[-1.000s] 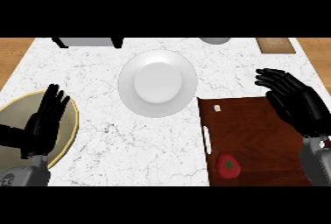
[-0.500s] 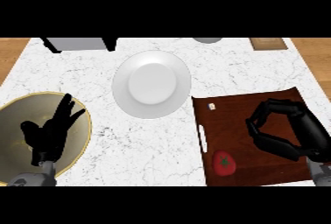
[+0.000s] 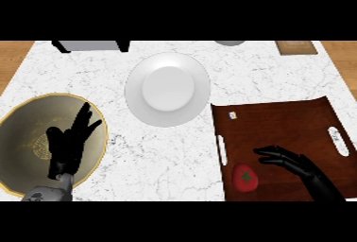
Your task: Pick the tomato from the tray and place it in the plate
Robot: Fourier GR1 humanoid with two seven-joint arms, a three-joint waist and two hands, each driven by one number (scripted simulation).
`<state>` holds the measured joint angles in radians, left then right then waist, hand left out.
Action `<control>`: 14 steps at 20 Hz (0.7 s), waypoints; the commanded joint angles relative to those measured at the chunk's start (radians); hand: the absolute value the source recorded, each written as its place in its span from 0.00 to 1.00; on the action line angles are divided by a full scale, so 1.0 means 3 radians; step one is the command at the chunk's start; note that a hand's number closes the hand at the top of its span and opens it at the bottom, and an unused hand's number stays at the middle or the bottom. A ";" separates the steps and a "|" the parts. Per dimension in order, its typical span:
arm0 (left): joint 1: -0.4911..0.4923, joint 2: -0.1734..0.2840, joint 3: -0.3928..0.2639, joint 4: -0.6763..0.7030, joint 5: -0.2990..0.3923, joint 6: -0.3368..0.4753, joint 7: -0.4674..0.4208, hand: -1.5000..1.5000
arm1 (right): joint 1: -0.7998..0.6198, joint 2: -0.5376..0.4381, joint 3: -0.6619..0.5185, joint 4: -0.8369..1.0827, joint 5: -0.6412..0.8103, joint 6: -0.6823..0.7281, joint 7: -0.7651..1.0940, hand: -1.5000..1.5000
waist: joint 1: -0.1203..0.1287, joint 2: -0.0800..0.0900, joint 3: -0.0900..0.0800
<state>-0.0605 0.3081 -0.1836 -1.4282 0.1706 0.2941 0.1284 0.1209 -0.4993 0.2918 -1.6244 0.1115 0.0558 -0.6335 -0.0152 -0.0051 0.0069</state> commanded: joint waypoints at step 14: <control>-0.0003 -0.0031 -0.0056 -0.0169 -0.0168 0.0070 0.0304 0.50 | -0.0343 -0.0745 0.0413 -0.1034 0.1496 0.0712 0.2063 0.00 | 0.0083 0.0014 -0.0030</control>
<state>-0.0560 0.2995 -0.1951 -1.4595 0.1341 0.3058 0.1890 0.0755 -0.6881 0.3828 -1.8820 0.5367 0.1238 -0.1748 0.0005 -0.0040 0.0003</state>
